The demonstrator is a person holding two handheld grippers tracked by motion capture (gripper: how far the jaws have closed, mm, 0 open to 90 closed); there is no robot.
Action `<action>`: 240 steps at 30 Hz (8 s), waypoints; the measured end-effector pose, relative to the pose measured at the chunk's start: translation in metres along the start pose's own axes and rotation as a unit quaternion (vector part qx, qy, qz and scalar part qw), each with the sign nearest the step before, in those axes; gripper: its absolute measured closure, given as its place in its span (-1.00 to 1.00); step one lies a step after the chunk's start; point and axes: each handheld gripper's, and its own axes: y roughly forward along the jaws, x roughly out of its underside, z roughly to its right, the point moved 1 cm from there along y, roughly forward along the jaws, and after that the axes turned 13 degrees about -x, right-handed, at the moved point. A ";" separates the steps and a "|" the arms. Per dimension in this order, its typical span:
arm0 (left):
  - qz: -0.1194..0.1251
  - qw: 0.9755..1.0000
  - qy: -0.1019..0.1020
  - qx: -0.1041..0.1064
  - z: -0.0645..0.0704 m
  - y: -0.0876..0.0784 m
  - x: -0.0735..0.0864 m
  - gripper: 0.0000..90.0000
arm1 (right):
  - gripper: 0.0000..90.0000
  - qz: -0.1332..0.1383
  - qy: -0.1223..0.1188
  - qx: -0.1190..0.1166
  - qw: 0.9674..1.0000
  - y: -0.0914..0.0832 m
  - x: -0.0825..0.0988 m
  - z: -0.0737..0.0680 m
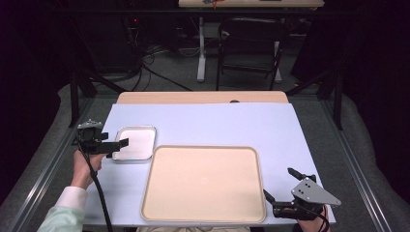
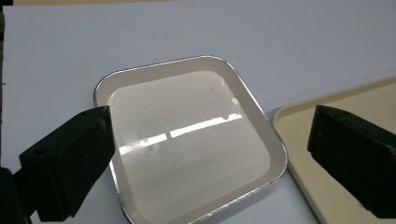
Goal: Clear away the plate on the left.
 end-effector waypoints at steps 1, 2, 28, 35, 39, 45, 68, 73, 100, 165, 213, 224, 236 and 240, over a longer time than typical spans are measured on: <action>-0.004 1.000 -0.004 -0.002 -0.001 0.003 0.000 -0.99 | -0.95 -0.002 0.001 0.000 1.000 0.000 0.000 0.000; -0.006 1.000 -0.008 -0.006 -0.003 0.006 0.000 -1.00 | -0.95 -0.001 0.001 0.000 1.000 0.000 0.000 0.000; -0.051 0.994 -0.055 -0.077 -0.029 0.058 0.012 -0.11 | -0.92 -0.008 0.000 0.000 1.000 0.002 0.001 0.000; -0.051 0.993 -0.073 -0.077 -0.032 0.064 0.017 0.12 | -0.92 -0.011 0.001 -0.001 1.000 0.002 0.001 0.000; -0.051 0.992 -0.085 -0.073 -0.035 0.066 0.020 0.26 | -0.92 -0.012 0.001 -0.001 1.000 0.002 0.001 0.000; -0.045 0.991 -0.101 -0.073 -0.037 0.068 0.023 0.38 | -0.91 -0.012 0.000 -0.002 1.000 0.002 0.001 0.000; -0.032 0.986 -0.155 -0.058 -0.043 0.069 0.030 0.89 | -0.90 -0.019 0.000 -0.003 1.000 0.003 0.001 0.000; -0.030 0.983 -0.174 -0.043 -0.045 0.069 0.032 0.95 | -0.88 -0.018 0.000 -0.001 1.000 0.003 0.001 0.000; 0.014 0.988 -0.144 -0.054 -0.039 0.042 0.019 0.96 | -0.94 -0.021 0.010 0.005 1.000 0.004 0.001 0.002; 0.106 0.991 -0.056 0.057 0.068 -0.003 -0.019 0.96 | -1.00 -0.069 0.045 -0.075 0.994 0.125 -0.060 0.010; 0.105 0.989 -0.011 0.106 0.140 -0.005 -0.006 0.94 | 0.41 -0.042 0.159 -0.169 0.972 0.196 -0.091 -0.004; 0.098 0.988 -0.014 0.118 0.149 -0.013 0.000 0.93 | 0.51 -0.040 0.157 -0.167 0.972 0.182 -0.093 -0.001; 0.088 0.987 -0.019 0.132 0.157 -0.018 0.007 0.92 | 0.57 -0.040 0.158 -0.167 0.972 0.169 -0.093 0.000; 0.083 0.987 -0.020 0.138 0.159 -0.019 0.009 0.92 | 0.59 -0.037 0.161 -0.171 0.971 0.164 -0.093 0.001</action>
